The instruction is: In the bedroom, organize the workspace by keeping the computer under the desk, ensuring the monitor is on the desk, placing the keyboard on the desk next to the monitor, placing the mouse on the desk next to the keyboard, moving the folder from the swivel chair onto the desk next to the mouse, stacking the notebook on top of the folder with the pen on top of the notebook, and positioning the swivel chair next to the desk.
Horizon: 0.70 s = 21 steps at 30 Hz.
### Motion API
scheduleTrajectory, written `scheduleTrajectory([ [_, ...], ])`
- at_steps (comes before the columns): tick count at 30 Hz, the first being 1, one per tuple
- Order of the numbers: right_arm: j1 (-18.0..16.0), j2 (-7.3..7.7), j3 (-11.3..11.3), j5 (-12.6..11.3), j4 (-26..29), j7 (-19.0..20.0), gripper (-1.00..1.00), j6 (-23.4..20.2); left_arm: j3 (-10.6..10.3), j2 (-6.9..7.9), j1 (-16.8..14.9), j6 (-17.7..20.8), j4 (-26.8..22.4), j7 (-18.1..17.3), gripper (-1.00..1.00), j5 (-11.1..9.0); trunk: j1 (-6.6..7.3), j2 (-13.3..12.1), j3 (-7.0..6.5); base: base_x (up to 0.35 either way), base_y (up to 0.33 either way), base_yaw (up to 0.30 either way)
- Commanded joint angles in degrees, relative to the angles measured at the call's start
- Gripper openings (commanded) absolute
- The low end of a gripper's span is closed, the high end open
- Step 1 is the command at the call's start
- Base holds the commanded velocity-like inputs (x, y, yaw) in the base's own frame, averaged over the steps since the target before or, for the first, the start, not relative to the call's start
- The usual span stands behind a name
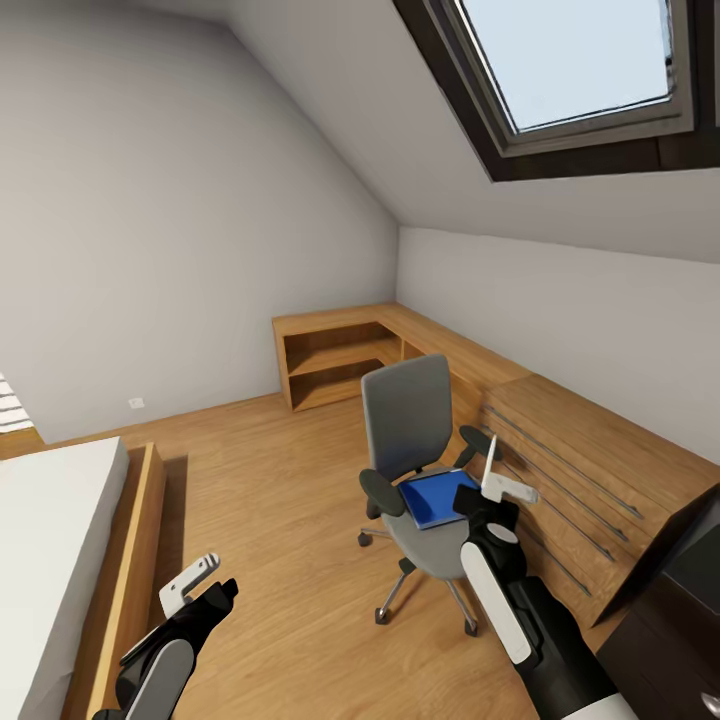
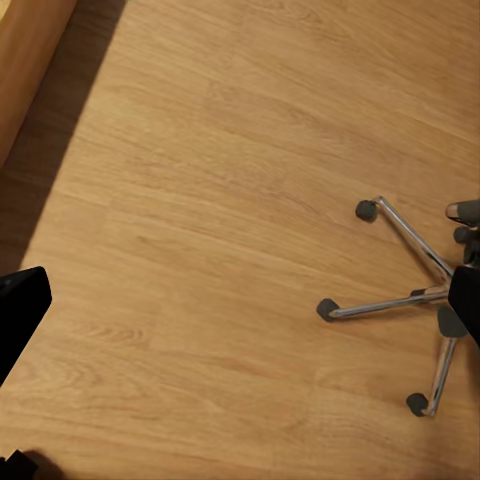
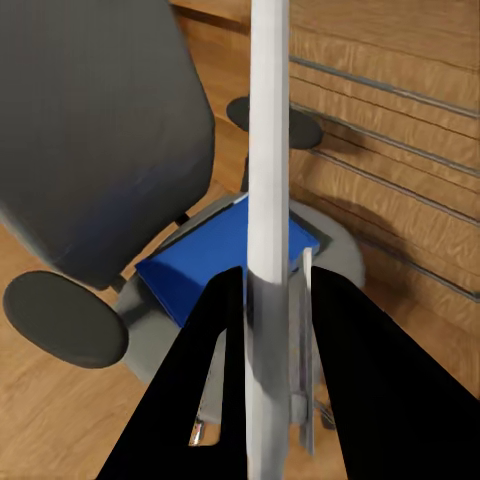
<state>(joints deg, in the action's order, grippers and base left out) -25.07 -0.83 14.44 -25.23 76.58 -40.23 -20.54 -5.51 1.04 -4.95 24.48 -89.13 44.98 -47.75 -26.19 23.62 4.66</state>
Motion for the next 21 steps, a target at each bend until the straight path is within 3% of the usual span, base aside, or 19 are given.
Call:
scheduleTrajectory([
  [1, -0.06, 0.02, 0.07, -0.35, 0.07, -0.40, -1.00, 0.02, -0.09, 0.05, -0.06, 0.13, -0.08, 0.46, 1.00, -0.32, 0.19, -0.29, -0.05, 0.000, 0.000, 0.000],
  [10, -0.06, -0.06, 0.15, -0.33, -0.69, -0.40, -1.00, 1.11, -0.11, 0.02, -0.06, 0.13, -0.08, 0.46, 1.00, -0.32, 0.41, -0.70, -0.24, 0.000, 0.000, 0.000],
  [14, -0.06, -0.12, 0.15, -0.30, -3.66, -0.18, -1.00, 2.31, -0.11, 0.02, -0.06, 0.13, -0.08, 0.46, 1.00, -0.32, 0.41, -0.70, -0.24, 0.000, 0.000, 0.000],
  [21, -0.06, -0.11, 0.19, -0.34, -5.99, -0.34, -1.00, 10.25, -0.11, 0.02, -0.05, 0.19, -0.08, 0.46, 1.00, -0.32, 0.41, -0.70, -0.24, 0.000, 0.000, 0.000],
])
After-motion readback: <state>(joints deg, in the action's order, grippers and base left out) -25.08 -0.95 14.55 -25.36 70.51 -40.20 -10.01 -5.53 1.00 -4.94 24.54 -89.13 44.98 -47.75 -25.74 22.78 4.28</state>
